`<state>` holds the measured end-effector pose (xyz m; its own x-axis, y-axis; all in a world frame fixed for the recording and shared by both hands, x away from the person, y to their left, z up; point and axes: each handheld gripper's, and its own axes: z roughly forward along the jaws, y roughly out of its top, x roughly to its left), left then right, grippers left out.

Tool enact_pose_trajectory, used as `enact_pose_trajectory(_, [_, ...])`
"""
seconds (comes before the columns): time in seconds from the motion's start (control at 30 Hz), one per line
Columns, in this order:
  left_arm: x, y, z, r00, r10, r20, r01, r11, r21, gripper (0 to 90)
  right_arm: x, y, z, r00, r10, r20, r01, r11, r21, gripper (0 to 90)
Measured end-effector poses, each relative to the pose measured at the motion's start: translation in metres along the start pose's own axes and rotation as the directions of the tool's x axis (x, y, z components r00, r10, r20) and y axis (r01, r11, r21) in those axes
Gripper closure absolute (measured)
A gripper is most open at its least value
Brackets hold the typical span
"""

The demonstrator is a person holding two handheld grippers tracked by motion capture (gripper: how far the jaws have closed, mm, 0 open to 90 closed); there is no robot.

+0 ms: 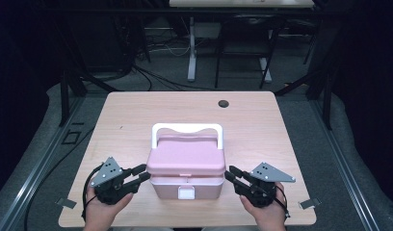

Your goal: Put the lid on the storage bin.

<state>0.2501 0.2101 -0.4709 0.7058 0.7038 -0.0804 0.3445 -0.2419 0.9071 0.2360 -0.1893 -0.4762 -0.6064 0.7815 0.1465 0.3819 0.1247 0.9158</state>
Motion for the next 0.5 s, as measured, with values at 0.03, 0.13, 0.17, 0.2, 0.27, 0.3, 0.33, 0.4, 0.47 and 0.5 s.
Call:
enact_pose_trajectory(0.03, [0.0003,-0.0002,-0.0005,1.0,-0.001,0.002,0.001,1.0,0.0,67.6,-0.0003,-0.0003,-0.0007,1.0,-0.001,-0.001,0.001,1.0,0.003,73.0])
enact_pose_trajectory(0.13, [0.0002,-0.0012,-0.0022,1.0,0.001,-0.001,-0.001,1.0,0.007,67.9,-0.0002,-0.0005,-0.0018,1.0,-0.002,0.001,0.002,1.0,0.012,73.2])
enact_pose_trajectory(0.17, [0.0001,-0.0016,-0.0024,1.0,0.001,0.0,-0.001,1.0,0.007,68.2,0.0,-0.0005,-0.002,1.0,-0.002,0.001,0.002,1.0,0.013,73.3])
enact_pose_trajectory(0.2, [0.0001,-0.0018,-0.0026,1.0,0.003,0.0,-0.003,1.0,0.009,68.3,0.0,-0.0007,-0.0021,1.0,-0.002,0.001,0.002,1.0,0.015,73.3])
enact_pose_trajectory(0.27, [0.0001,-0.0024,-0.003,1.0,-0.002,0.003,0.002,1.0,0.007,68.3,-0.0001,-0.0014,-0.002,1.0,-0.002,-0.001,0.002,1.0,0.008,73.3])
enact_pose_trajectory(0.3, [0.0002,-0.0026,-0.0035,1.0,-0.002,0.006,0.002,0.9999,0.011,68.2,-0.0001,-0.0017,-0.0024,1.0,0.0,0.0,0.0,1.0,0.009,73.3])
enact_pose_trajectory(0.33, [-0.0002,-0.0034,-0.0038,1.0,-0.006,0.004,0.006,0.9999,0.011,68.3,0.0,-0.0021,-0.0028,1.0,0.005,0.0,-0.005,1.0,0.009,73.4])
enact_pose_trajectory(0.4, [-0.0002,-0.0057,-0.0052,0.9999,-0.009,0.006,0.009,0.9998,0.018,68.3,-0.0002,-0.0036,-0.004,1.0,0.009,0.002,-0.009,1.0,0.01,73.4])
enact_pose_trajectory(0.47, [0.0,-0.0081,-0.0048,0.9999,-0.01,0.004,0.01,0.9995,0.029,68.2,-0.0008,-0.0053,-0.0056,0.9999,0.01,0.004,-0.01,1.0,0.015,73.8])
enact_pose_trajectory(0.5, [0.0003,-0.0094,-0.0048,0.9999,-0.01,0.005,0.01,0.9994,0.034,68.2,-0.001,-0.0061,-0.0059,0.9999,0.015,0.005,-0.015,1.0,0.007,73.8])
